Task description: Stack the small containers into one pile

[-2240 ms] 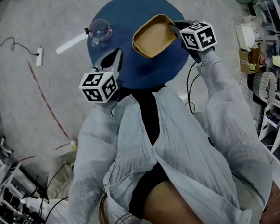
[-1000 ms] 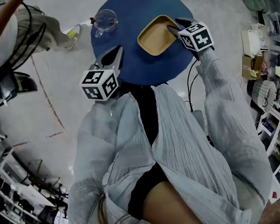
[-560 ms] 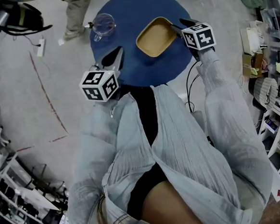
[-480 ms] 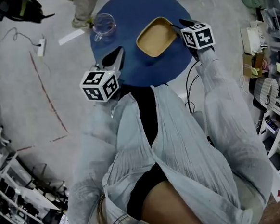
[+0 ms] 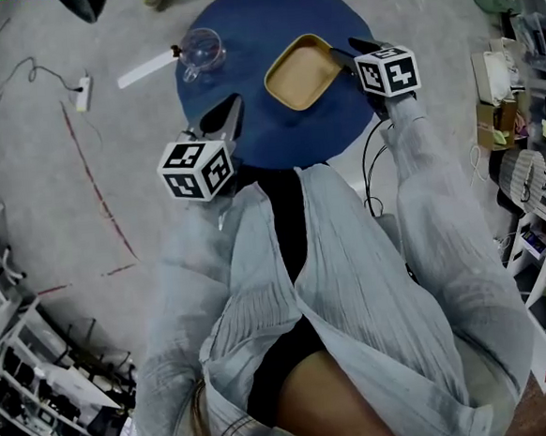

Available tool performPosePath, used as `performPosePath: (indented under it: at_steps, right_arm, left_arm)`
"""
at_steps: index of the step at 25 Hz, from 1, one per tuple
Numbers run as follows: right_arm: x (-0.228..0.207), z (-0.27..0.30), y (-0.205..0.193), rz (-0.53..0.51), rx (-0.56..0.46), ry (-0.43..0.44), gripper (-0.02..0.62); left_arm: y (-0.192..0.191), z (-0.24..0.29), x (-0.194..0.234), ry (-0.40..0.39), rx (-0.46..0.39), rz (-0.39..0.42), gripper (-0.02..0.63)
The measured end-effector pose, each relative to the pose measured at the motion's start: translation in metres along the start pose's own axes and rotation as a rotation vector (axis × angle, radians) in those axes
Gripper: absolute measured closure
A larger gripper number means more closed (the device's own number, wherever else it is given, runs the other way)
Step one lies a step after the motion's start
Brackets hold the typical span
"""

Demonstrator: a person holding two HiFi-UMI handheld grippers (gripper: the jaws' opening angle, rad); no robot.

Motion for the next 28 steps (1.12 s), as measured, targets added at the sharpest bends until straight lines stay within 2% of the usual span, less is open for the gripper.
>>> performPosePath:
  at_steps: [3, 6, 14, 16, 22, 28]
  right_arm:
    - [0.006, -0.017, 0.004, 0.072, -0.059, 0.05, 0.364]
    - [0.012, -0.042, 0.008, 0.126, -0.145, 0.058, 0.371]
    - [0.017, -0.121, 0.016, 0.301, -0.417, -0.066, 0.574]
    - [0.021, -0.139, 0.016, 0.329, -0.488, -0.094, 0.594]
    - [0.034, -0.18, 0.014, 0.352, -0.63, -0.169, 0.594]
    - [0.048, -0.197, 0.006, 0.273, -0.656, -0.28, 0.594]
  left_arm:
    - [0.003, 0.009, 0.0, -0.018, 0.004, 0.005, 0.595]
    - [0.012, 0.018, -0.005, -0.059, 0.007, 0.034, 0.595]
    - [0.045, 0.034, -0.041, -0.21, 0.006, 0.151, 0.595]
    - [0.052, 0.036, -0.049, -0.251, 0.002, 0.18, 0.595]
    - [0.072, 0.037, -0.071, -0.351, -0.027, 0.239, 0.595]
    - [0.083, 0.038, -0.081, -0.383, -0.058, 0.277, 0.595]
Point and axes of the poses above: the fingertips, and each gripper's own axes: z forward along the fingers, x to its left, y out of its top, the point moved 1 cm from there along -z, backward along the fingers, and after that the axes turned 2 degrees about -y, right-handed, at the moved point
